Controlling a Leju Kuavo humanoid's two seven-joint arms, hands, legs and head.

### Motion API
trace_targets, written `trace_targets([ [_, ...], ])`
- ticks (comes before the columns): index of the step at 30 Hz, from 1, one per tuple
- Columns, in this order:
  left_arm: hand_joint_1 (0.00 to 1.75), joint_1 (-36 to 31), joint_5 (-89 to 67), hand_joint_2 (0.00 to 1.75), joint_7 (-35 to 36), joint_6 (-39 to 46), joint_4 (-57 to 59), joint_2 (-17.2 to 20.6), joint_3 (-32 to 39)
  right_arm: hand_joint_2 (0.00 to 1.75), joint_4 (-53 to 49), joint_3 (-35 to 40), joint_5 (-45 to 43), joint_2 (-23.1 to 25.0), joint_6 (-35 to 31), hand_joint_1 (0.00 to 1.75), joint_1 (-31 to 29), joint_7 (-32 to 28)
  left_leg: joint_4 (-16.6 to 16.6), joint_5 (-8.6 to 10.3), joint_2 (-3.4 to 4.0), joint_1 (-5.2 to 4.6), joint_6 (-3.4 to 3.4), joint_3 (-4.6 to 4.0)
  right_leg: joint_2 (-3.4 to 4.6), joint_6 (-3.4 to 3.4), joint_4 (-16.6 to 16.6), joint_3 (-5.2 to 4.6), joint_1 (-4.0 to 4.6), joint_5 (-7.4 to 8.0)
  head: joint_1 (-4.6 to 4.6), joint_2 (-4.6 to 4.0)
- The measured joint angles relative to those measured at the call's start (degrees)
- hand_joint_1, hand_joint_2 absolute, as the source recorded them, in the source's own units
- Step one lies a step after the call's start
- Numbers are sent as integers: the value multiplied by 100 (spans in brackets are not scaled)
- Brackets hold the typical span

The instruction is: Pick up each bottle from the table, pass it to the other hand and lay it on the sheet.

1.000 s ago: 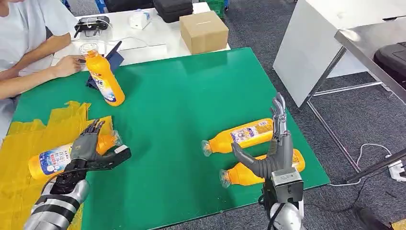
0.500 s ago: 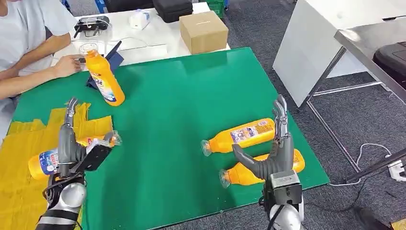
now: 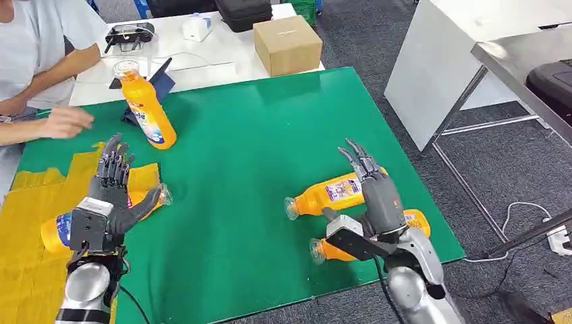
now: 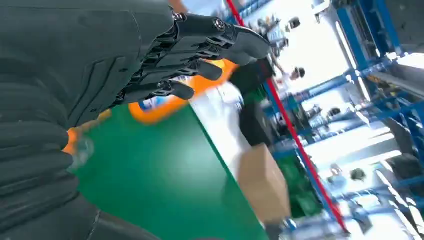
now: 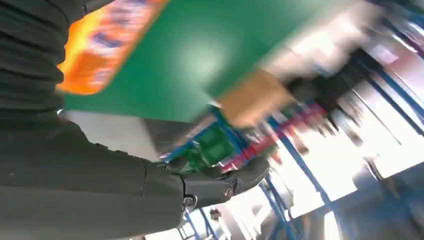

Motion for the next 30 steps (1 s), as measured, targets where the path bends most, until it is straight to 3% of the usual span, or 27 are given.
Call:
trace_targets([
  [8, 0, 56, 742, 175, 61, -520, -42, -152, -30, 175, 1299, -220, 457, -744, 254, 0, -788, 199, 1, 2, -9, 1, 0, -1, -5, 6, 1, 0, 4, 4, -2, 0],
  [15, 0, 47, 1210, 175, 35, -704, -40, -235, -89, 175, 2205, -224, 37, -1059, 733, 0, -1297, 26, 1, 2, -9, 1, 0, -2, -5, 5, 1, -2, 2, 3, 0, 0],
  [25, 0, -78, 1370, 175, 33, -813, -12, -244, -254, 175, 3080, -95, 346, -1140, 606, 0, -1781, -304, 1, 2, -9, 2, 0, -3, -5, 6, 1, -1, 2, 3, -2, 0],
  [30, 0, -265, 1475, 175, 31, -899, 97, -294, -467, 175, 3811, 202, 682, -911, 323, 0, -2197, -577, 1, 5, -8, 2, 0, -2, -4, 6, 2, -1, 3, 4, -2, 0],
])
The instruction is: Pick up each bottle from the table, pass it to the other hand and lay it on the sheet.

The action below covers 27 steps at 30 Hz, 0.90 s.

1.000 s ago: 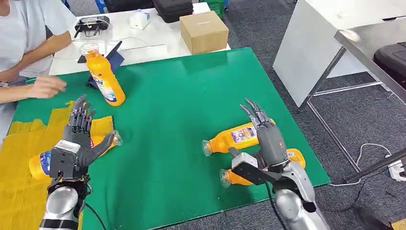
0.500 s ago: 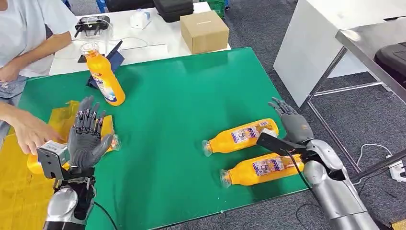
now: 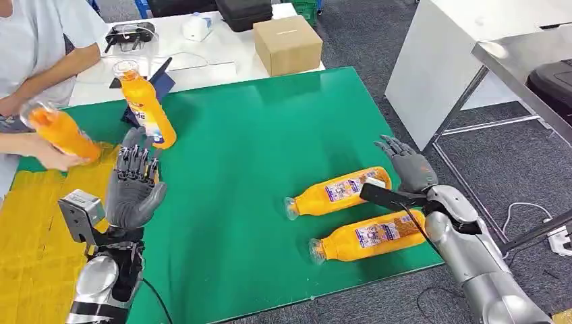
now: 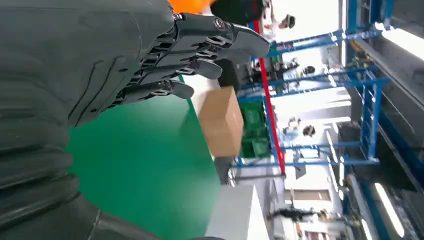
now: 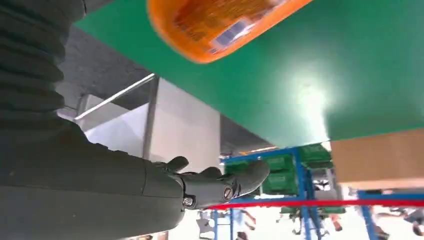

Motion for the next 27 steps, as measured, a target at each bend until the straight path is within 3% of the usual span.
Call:
trace_targets([
  [11, 0, -183, 48, 175, -68, -15, 90, -52, -356, 175, 1286, 651, 354, 581, -81, 0, -514, -111, 0, 1, -2, 0, 0, -1, -2, 0, 1, -1, 0, -1, 0, 0],
  [22, 0, -197, 48, 175, -70, -15, 138, -66, -389, 175, 1673, 807, 400, 728, -107, 0, -611, -111, 0, 0, -1, -1, 0, -1, -1, 0, 0, -1, 0, 0, 0, 0],
  [27, 0, -277, 48, 175, -72, -15, 190, -87, -435, 175, 2047, 1021, 785, 894, 9, 0, -749, 201, 0, 1, 0, 1, 0, 0, -1, 0, 0, -2, 1, 0, 0, 0],
])
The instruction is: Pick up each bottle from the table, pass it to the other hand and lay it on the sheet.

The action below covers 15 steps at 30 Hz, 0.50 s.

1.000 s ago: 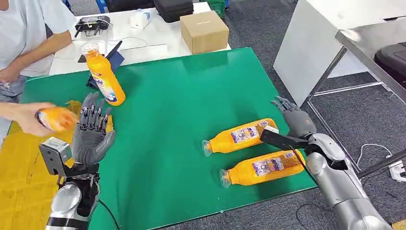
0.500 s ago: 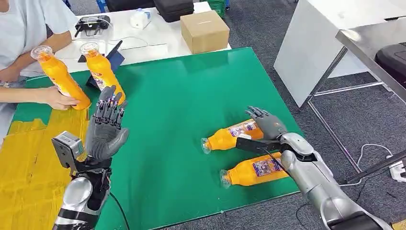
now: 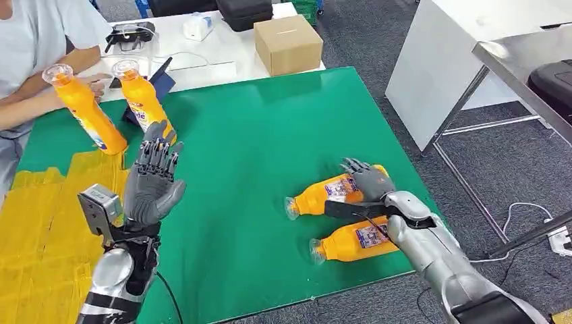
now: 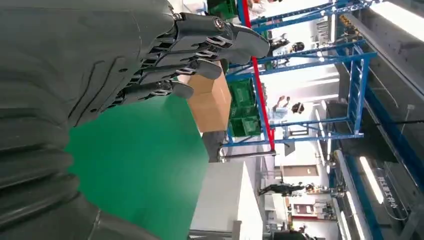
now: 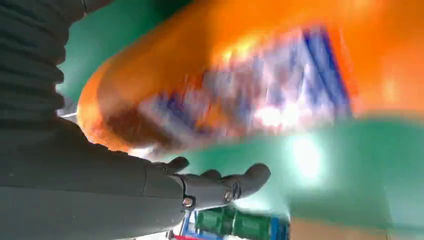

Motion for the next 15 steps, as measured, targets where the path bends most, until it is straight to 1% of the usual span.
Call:
trace_targets([
  [3, 0, -65, 0, 175, -13, 0, 57, -15, -41, 175, 301, 133, 54, 135, -79, 0, -103, 28, 0, 0, 3, 0, 0, 4, 2, 0, 0, 1, 0, 0, 0, 0],
  [8, 0, -106, 2, 175, -13, 0, 122, -28, -85, 175, 651, 245, 68, 229, -103, 0, -268, 33, 0, 0, 2, 0, 0, 6, 2, 0, 0, 4, -1, 0, 0, 0],
  [10, 0, -122, 4, 175, -13, 0, 151, -39, -90, 175, 773, 292, 129, 264, -57, 0, -328, 143, 0, 0, 2, 0, 0, 10, 2, 0, -1, 7, -1, 0, 2, 0],
  [11, 0, -141, 4, 175, -13, 0, 175, -41, -98, 175, 841, 317, 162, 282, -42, 7, -363, 223, 1, 0, 2, 0, 0, 16, 2, 0, -2, 12, -1, 0, 0, 0],
  [12, 0, -159, 4, 175, -11, 0, 192, -44, -111, 175, 902, 345, 183, 299, -24, 45, -394, 288, 0, -1, 2, 0, 1, 20, 2, 0, -2, 16, -1, 0, 0, 0],
  [13, 0, -183, 4, 175, -13, 0, 216, -44, -124, 175, 971, 360, 207, 319, 4, 93, -429, 336, 0, -1, 2, 0, 1, 28, 2, -1, -3, 22, -1, -1, 0, 0],
  [14, 0, -199, 4, 175, -11, -2, 234, -46, -140, 175, 1038, 376, 223, 330, 53, 129, -455, 356, 0, -2, 2, 0, 1, 37, 2, -2, -3, 31, -1, -1, 0, 0],
  [15, 0, -211, 7, 175, -13, -2, 245, -46, -149, 175, 1086, 380, 234, 328, 94, 134, -474, 367, 0, -4, 2, 0, 1, 44, 2, -2, -4, 37, -1, -2, 2, 0],
])
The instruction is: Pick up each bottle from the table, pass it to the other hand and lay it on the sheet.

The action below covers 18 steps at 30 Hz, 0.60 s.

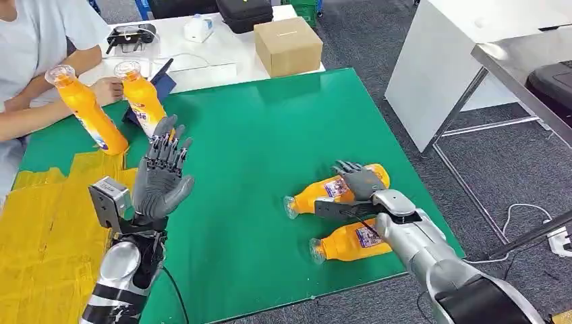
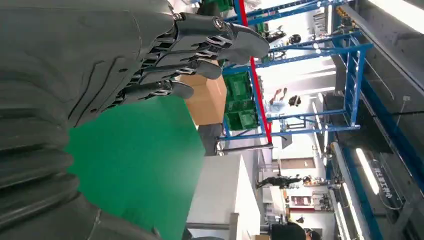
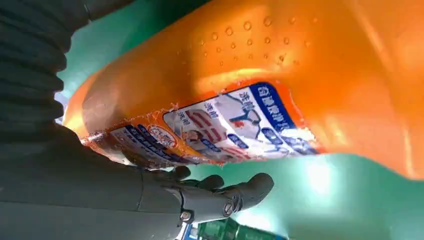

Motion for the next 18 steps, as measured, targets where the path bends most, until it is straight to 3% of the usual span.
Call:
trace_targets([
  [4, 0, -64, 52, 175, -2, -4, 87, -7, -46, 175, 235, 61, 17, -7, 286, 138, -92, 20, 0, 0, -2, 1, 0, 25, -3, -1, -1, 24, -1, -2, 0, 0],
  [7, 0, -75, 74, 175, -7, -7, 125, -7, -74, 175, 301, 107, 17, -4, 323, 150, -114, 17, 0, 0, -2, 1, 0, 36, -4, -1, -1, 39, -2, -2, -2, 0],
  [10, 0, -96, 81, 175, -11, -7, 168, -7, -92, 175, 387, 138, 20, 4, 321, 175, -154, 20, 0, 0, -2, 1, 0, 45, -4, -1, -2, 48, -2, -2, 0, 0],
  [14, 0, -89, 111, 175, -11, 2, 168, -7, -96, 175, 389, 138, 46, 18, 194, 175, -155, 116, 0, 0, -4, 1, 0, 45, -4, 0, -2, 51, -2, -1, -2, 0],
  [18, 0, -25, 116, 175, 4, 35, 159, -7, -96, 175, 387, 138, 166, 63, -434, 175, -107, 370, 0, 0, -2, 1, 0, 43, -2, 0, -1, 51, -2, 0, 0, 0],
])
